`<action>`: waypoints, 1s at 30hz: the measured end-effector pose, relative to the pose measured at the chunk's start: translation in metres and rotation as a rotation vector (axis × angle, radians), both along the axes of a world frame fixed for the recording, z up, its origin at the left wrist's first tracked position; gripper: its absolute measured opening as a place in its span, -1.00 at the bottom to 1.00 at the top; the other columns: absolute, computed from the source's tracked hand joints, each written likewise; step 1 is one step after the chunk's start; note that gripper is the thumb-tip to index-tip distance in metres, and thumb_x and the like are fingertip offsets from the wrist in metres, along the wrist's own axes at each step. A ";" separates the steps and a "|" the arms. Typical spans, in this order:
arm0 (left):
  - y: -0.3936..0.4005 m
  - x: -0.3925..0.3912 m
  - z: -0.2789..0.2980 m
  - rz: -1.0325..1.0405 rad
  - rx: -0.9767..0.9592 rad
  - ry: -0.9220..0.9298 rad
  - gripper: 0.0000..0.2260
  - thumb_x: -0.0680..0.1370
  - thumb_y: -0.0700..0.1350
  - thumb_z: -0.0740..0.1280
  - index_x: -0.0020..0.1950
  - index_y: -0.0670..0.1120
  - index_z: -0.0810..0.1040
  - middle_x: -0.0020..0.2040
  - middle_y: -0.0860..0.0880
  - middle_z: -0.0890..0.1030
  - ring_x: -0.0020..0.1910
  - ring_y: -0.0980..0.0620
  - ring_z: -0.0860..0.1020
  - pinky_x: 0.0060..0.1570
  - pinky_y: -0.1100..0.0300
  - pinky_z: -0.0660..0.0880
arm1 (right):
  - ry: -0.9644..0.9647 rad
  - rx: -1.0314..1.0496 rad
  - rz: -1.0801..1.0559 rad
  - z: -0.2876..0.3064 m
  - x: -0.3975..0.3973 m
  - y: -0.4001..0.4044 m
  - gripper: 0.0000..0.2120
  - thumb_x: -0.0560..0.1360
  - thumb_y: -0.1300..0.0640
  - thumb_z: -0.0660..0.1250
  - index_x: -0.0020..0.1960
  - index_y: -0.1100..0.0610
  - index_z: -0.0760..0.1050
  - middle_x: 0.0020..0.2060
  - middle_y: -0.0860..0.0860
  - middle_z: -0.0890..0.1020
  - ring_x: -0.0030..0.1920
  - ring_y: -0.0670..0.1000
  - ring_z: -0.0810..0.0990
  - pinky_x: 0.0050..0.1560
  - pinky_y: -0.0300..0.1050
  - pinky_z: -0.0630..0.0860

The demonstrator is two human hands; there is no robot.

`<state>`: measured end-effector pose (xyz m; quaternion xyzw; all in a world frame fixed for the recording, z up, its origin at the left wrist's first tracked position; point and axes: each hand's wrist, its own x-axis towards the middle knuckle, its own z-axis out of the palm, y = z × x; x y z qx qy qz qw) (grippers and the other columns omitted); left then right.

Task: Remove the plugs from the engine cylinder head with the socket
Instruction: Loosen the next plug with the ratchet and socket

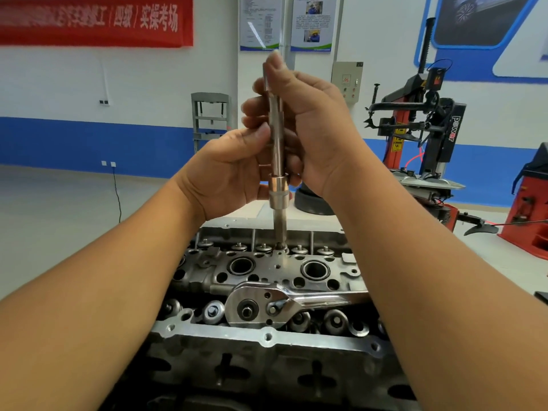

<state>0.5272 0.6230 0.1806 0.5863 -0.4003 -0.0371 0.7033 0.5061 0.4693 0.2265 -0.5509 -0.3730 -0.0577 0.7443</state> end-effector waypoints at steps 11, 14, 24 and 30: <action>0.002 0.005 0.001 0.090 -0.023 -0.070 -0.65 0.39 0.08 0.62 0.06 -0.09 0.72 -0.10 -0.06 0.72 -0.11 0.02 0.70 -0.08 0.10 0.64 | -0.026 -0.017 -0.106 0.002 0.002 -0.005 -0.76 0.60 0.02 0.43 -0.14 0.13 0.52 -0.28 0.07 0.66 -0.22 0.10 0.64 -0.09 0.05 0.61; 0.002 0.004 0.000 0.061 -0.032 -0.045 -0.64 0.44 0.06 0.59 0.10 -0.13 0.70 -0.07 -0.10 0.72 -0.06 -0.04 0.70 -0.09 0.08 0.65 | -0.009 -0.025 -0.101 0.002 0.001 -0.003 -0.71 0.66 -0.01 0.34 -0.10 0.19 0.52 -0.29 0.07 0.64 -0.40 0.01 0.54 -0.34 -0.07 0.53; 0.002 0.007 -0.001 0.065 0.001 -0.061 -0.68 0.41 0.02 0.62 0.09 -0.08 0.73 -0.09 -0.06 0.73 -0.06 -0.01 0.72 -0.02 0.08 0.66 | -0.029 -0.033 -0.131 0.002 0.002 -0.004 -0.78 0.61 0.02 0.42 -0.02 0.18 0.52 -0.27 0.07 0.68 -0.31 -0.01 0.60 -0.27 -0.14 0.57; 0.003 0.004 -0.002 -0.086 0.044 0.005 -0.73 0.52 -0.02 0.54 0.15 -0.12 0.69 0.00 -0.13 0.73 0.05 -0.13 0.71 0.07 -0.15 0.65 | 0.011 -0.029 -0.073 0.003 -0.002 0.000 -0.78 0.67 0.06 0.35 -0.05 0.19 0.50 -0.33 0.07 0.60 -0.35 0.04 0.55 -0.34 -0.11 0.56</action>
